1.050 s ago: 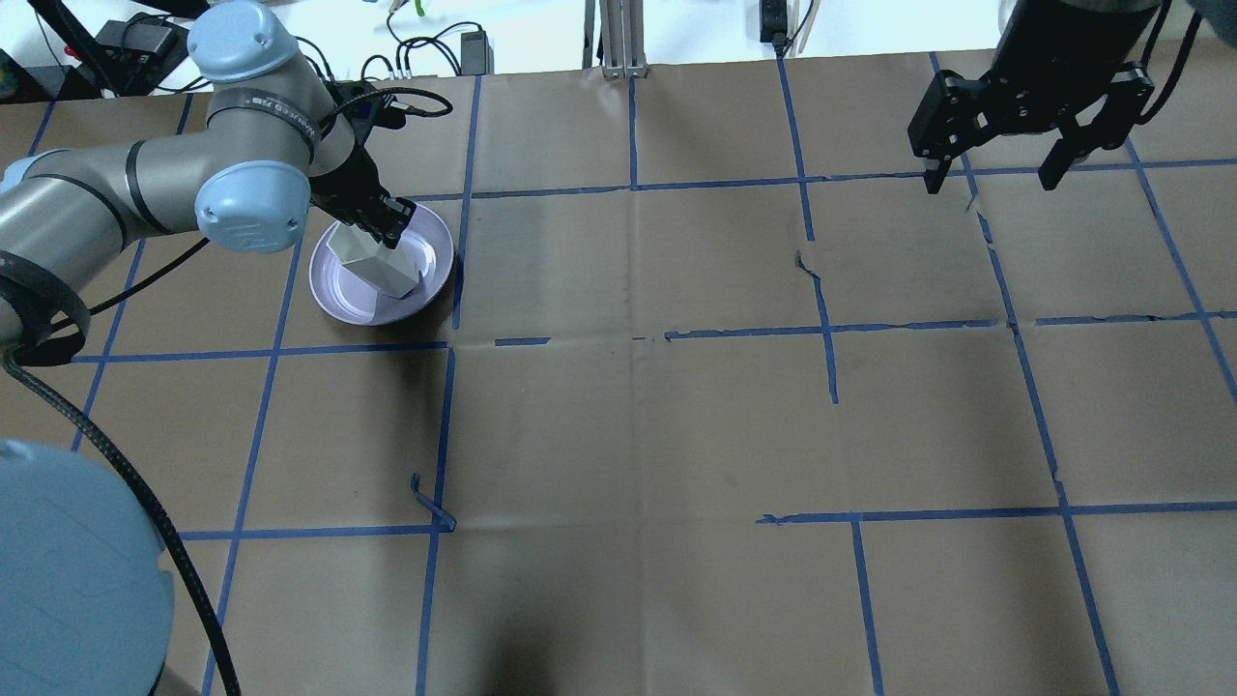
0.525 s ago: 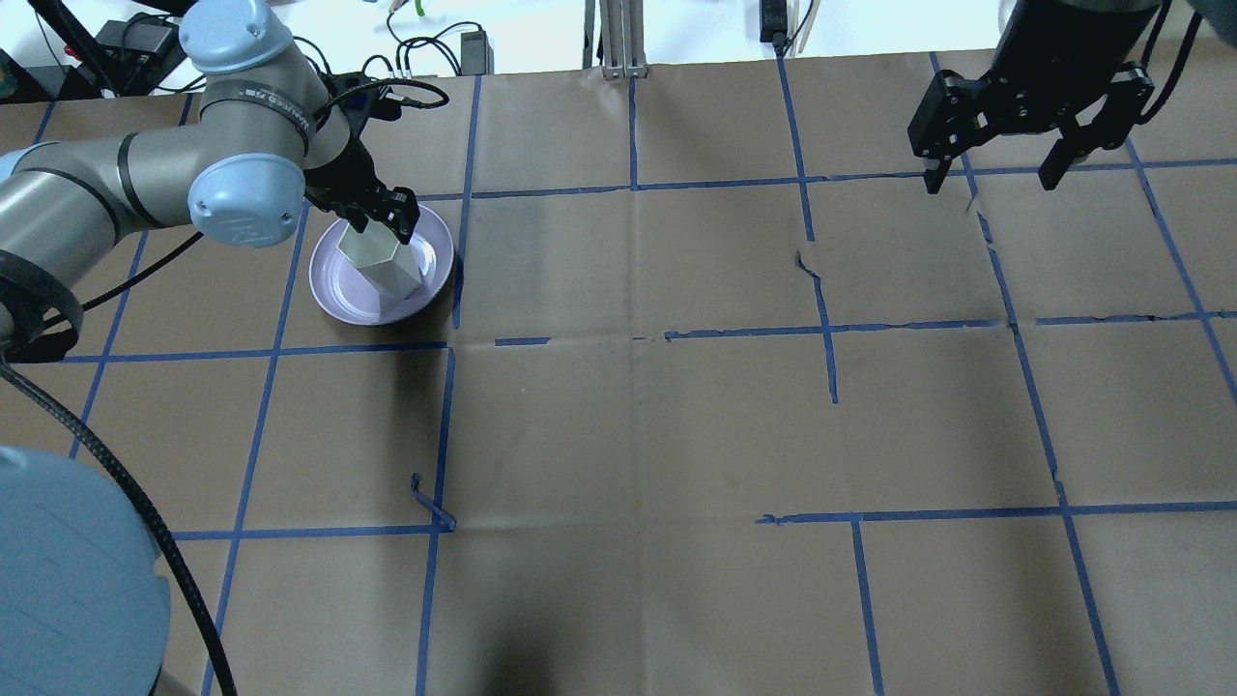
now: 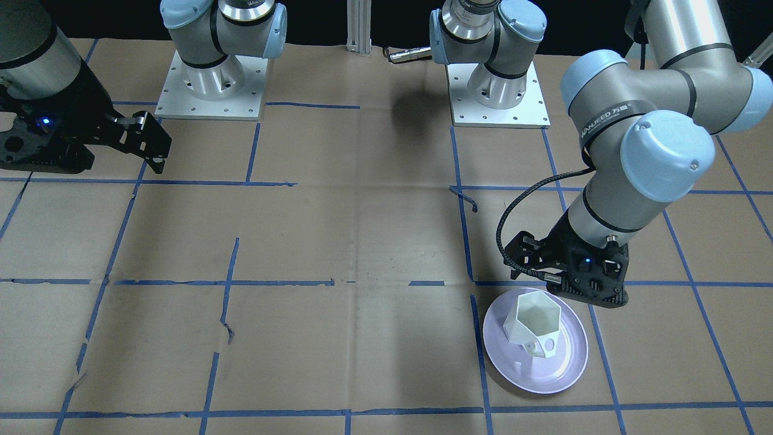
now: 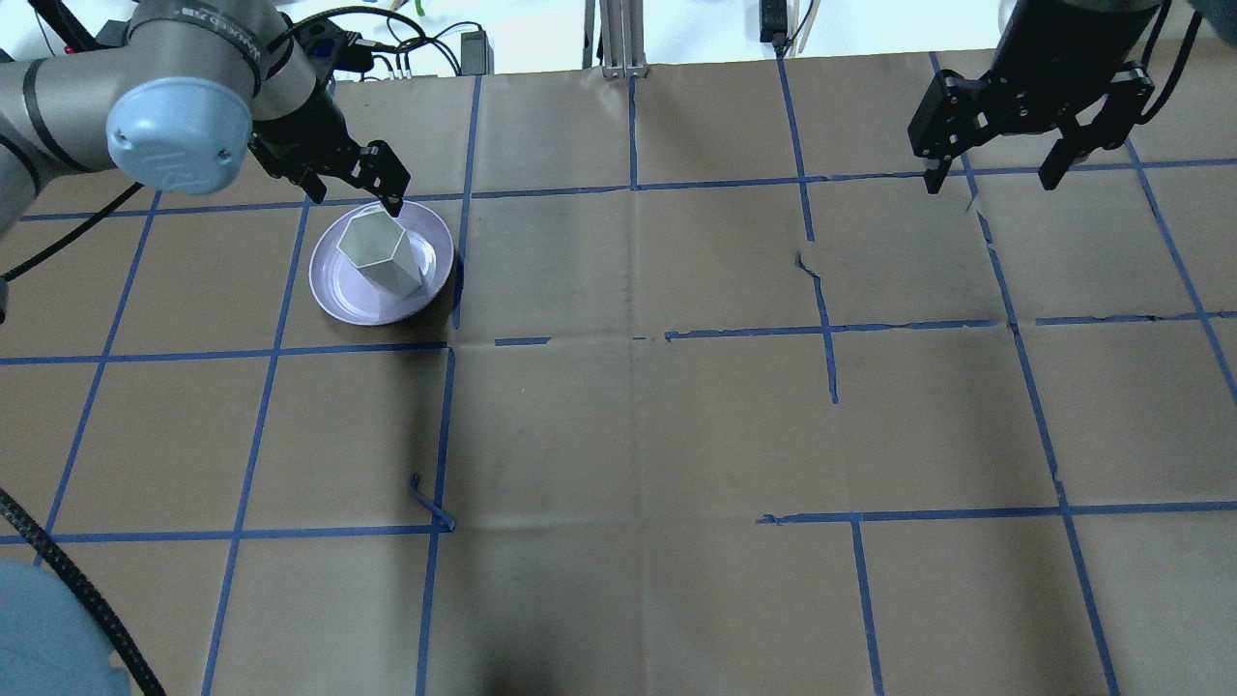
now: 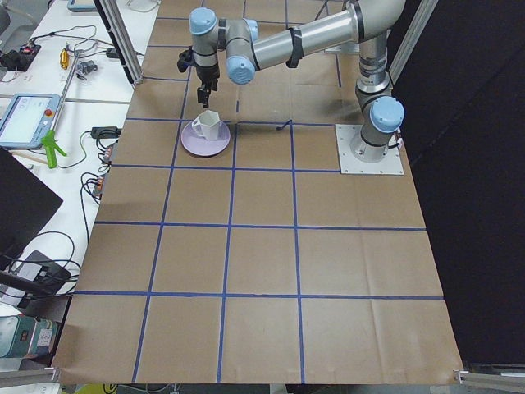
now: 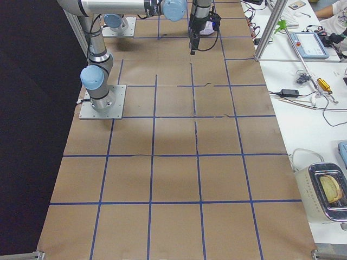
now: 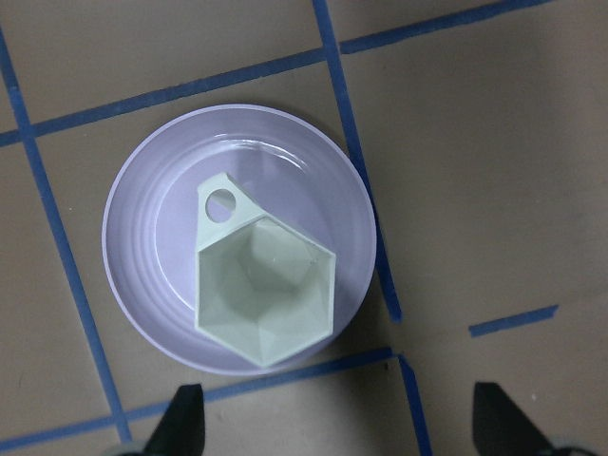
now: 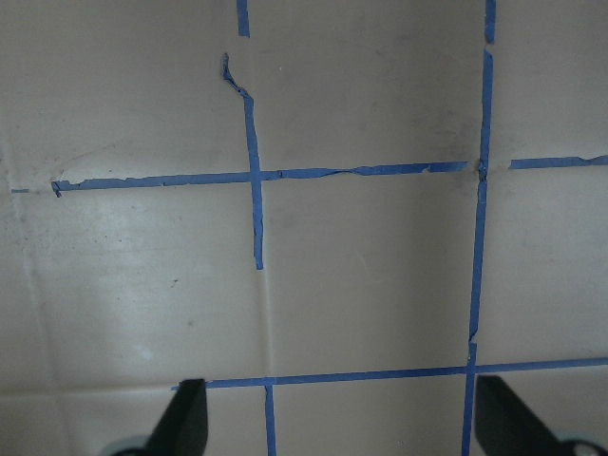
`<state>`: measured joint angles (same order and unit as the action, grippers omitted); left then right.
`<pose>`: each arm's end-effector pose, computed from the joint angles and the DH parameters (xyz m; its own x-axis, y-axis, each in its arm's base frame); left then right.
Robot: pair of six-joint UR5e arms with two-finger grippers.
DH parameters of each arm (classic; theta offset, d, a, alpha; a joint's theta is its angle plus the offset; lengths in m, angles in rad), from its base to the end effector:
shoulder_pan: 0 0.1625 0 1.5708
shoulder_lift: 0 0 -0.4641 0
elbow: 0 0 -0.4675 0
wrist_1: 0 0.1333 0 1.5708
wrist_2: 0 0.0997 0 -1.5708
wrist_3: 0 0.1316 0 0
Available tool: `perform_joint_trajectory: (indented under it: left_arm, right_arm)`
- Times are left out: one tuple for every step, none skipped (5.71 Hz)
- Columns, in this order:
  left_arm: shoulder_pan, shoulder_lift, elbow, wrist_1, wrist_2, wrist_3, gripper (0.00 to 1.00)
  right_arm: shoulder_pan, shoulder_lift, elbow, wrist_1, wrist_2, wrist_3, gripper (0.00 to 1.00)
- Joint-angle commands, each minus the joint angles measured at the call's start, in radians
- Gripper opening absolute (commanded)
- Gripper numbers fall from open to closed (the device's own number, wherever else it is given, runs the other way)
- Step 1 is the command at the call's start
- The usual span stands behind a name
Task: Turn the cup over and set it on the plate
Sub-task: 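Open the left gripper and raise it away from the cup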
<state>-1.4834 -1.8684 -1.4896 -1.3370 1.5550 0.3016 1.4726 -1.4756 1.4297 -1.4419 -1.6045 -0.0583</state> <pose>-0.0742 -0.7038 0.3760 -0.9770 0.2128 0.0099 0.2125 0.9769 -0.0213 0.0695 -0.6093 0.5066 -0.9989 0.0373 0.0287 0.0396 0.9956 0.0847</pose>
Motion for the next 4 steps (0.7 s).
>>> perform_joint_trajectory:
  left_arm:
    - [-0.003,0.087,0.07,-0.213,-0.001,-0.125,0.99]
    - [-0.003,0.16,0.071,-0.282,-0.009,-0.142,0.99]
    - [-0.003,0.208,0.071,-0.309,-0.01,-0.153,0.99]
    - [-0.003,0.222,0.069,-0.314,-0.009,-0.162,0.99]
  right_arm:
    - [0.0,0.0,0.0,0.0,0.0,0.0,1.0]
    - [0.0,0.0,0.0,0.0,0.0,0.0,1.0]
    - [0.0,0.0,0.0,0.0,0.0,0.0,1.0]
    - [0.0,0.0,0.0,0.0,0.0,0.0,1.0]
